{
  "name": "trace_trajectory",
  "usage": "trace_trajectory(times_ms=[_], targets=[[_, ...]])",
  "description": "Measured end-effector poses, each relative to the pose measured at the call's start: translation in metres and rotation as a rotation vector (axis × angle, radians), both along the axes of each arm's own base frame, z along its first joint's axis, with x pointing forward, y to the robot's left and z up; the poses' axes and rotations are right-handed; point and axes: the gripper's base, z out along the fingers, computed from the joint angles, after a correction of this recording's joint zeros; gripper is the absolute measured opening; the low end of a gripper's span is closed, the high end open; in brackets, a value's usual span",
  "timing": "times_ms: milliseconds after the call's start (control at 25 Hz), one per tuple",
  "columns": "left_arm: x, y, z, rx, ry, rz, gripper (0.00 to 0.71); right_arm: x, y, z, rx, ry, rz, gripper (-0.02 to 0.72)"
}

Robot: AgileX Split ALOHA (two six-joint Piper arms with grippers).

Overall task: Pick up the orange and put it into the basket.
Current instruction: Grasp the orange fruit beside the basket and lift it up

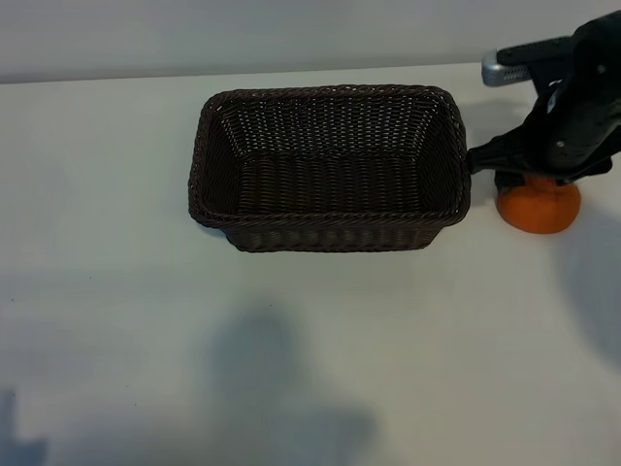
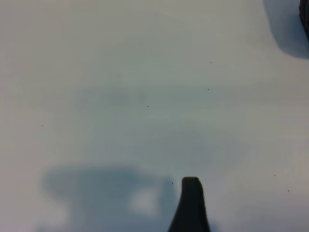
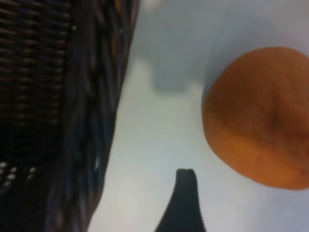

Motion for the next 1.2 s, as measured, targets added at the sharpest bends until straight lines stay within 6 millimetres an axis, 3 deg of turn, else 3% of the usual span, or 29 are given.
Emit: trace_trajectory(times_ms=[560,720,1000,1120,1200], targets=[[0.000,0.000,0.000,0.000,0.000,-0.001,0.594,0.008,-0.032,-0.008,0.012,-0.018,-0.149,0.593],[0.000,0.000,0.000,0.000,0.000,-0.001,0.593,0.010,-0.032,-0.010,0.028,-0.020,-0.129,0.593],[0.000,0.000,0.000,0.001,0.000,-0.002,0.593,0.017,-0.031,-0.032,0.028,0.013,-0.118,0.591],[0.000,0.000,0.000,0.001,0.000,-0.002,0.593,0.017,-0.030,-0.035,0.029,0.014,-0.119,0.528],[0.000,0.000,0.000,0.001,0.000,-0.002,0.593,0.017,-0.030,-0.037,0.030,0.020,-0.120,0.406]])
